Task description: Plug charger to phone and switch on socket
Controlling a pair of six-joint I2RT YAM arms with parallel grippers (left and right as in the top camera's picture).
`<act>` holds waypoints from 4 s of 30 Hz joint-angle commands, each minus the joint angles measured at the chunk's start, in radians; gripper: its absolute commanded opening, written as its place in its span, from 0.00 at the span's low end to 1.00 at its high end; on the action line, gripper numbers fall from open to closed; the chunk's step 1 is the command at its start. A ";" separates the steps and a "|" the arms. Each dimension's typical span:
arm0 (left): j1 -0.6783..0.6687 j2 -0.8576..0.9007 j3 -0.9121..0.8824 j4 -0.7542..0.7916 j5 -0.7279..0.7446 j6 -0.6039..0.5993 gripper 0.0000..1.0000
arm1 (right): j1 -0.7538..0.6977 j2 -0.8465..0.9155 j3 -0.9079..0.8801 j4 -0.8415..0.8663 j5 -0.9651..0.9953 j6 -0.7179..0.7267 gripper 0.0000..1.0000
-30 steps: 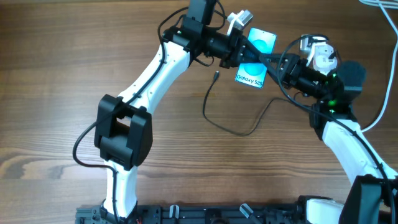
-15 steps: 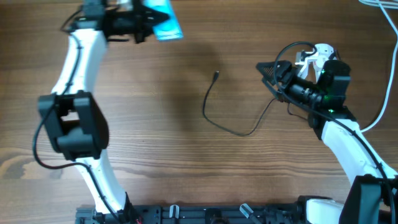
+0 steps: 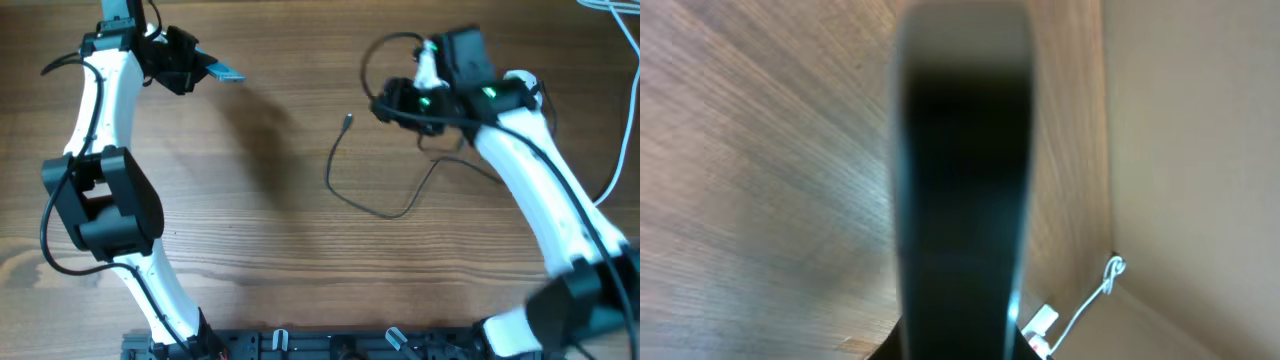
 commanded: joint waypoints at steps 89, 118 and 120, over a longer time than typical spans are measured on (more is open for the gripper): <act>-0.118 -0.021 0.013 -0.105 -0.019 0.138 0.04 | 0.109 0.618 0.172 -0.046 0.302 -0.146 0.10; -0.185 -0.048 0.013 -0.115 0.771 0.722 0.04 | 0.026 0.037 -0.044 -0.019 -0.956 -0.605 0.04; -0.192 -0.072 0.013 -0.116 0.772 0.755 0.04 | 0.026 0.036 -0.085 -0.011 -0.960 -0.604 0.04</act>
